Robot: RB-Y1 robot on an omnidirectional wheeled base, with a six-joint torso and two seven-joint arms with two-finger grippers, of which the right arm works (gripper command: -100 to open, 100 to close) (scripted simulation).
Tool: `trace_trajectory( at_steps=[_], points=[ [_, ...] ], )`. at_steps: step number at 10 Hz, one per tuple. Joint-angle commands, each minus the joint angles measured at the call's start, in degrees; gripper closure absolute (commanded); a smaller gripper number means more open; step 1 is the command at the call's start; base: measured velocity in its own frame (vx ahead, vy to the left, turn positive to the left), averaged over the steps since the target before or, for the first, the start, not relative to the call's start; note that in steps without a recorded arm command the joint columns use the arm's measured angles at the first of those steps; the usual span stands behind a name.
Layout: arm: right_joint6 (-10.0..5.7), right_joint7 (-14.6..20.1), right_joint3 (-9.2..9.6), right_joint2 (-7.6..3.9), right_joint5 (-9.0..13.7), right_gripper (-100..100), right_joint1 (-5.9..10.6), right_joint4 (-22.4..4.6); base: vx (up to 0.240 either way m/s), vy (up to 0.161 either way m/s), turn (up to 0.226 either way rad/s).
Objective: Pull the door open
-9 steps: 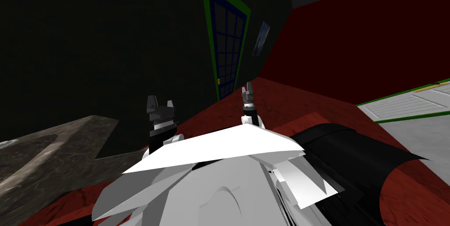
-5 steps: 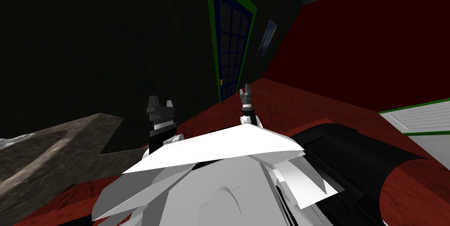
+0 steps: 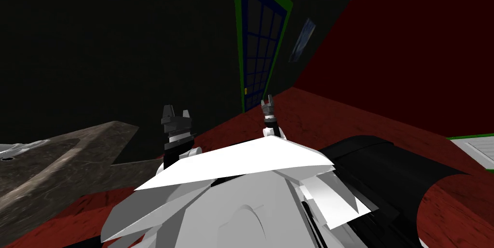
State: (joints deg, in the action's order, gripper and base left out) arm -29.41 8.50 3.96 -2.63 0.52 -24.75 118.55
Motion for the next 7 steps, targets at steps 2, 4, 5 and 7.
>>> trace_trajectory(
  at_steps=[2, 4, 5, 7],
  points=[
    [-0.99, 2.8, 0.58, -0.87, 2.3, -100, 1.05, -3.1, 0.107, -0.068, 0.144],
    [-1.64, 4.5, 0.95, -1.36, 3.7, -100, 1.58, -5.0, 0.099, -0.054, 0.101],
    [-2.31, 6.2, 1.34, -1.85, 5.2, -100, 2.13, -7.0, 0.110, -0.063, 0.189],
    [-2.98, 8.0, 1.73, -2.35, 6.7, -100, 2.68, -9.0, 0.117, -0.062, 0.132]
  ],
)
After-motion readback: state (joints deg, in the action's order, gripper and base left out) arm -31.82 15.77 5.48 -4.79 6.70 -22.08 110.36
